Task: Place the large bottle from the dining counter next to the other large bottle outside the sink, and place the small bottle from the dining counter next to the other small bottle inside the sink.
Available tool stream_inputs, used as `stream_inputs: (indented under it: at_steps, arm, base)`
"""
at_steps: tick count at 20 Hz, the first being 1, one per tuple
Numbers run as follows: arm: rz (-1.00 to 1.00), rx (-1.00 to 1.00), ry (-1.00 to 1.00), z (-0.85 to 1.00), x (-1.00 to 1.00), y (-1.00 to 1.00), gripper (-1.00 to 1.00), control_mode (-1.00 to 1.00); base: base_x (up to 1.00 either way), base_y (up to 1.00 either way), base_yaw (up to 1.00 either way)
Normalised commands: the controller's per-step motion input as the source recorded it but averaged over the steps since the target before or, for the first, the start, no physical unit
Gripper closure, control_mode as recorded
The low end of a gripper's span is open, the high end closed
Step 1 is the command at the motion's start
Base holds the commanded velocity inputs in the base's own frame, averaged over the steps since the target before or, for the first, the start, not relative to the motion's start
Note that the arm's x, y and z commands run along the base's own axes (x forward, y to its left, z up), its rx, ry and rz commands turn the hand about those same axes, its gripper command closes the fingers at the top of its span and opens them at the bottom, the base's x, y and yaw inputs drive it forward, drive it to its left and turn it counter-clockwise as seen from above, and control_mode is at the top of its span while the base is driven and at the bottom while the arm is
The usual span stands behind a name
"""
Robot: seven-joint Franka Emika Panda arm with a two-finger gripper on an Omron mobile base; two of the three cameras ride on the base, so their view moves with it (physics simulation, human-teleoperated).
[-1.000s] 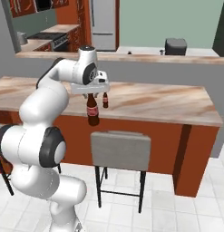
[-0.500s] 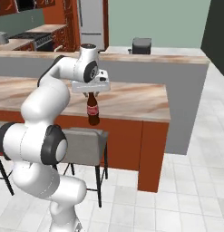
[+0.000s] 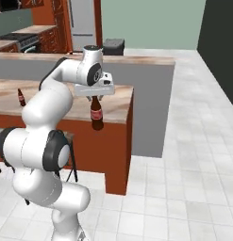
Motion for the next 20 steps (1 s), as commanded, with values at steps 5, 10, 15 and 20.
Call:
stream_inputs:
  at_steps: [5,10,15,20]
  arm:
    - [0.00,0.00,0.00,0.00,0.00,0.00,1.00,1.00]
    - [0.00,0.00,0.00,0.00,0.00,0.00,1.00,1.00]
    - [0.00,0.00,0.00,0.00,0.00,0.00,1.00,1.00]
    - [0.00,0.00,0.00,0.00,0.00,0.00,1.00,1.00]
  base:
    - [0.46,-0.98,0.03]
    - [0.90,-0.81,0.07]
    - [1.00,-0.62,0.10]
    - [1.00,-0.68,0.11]
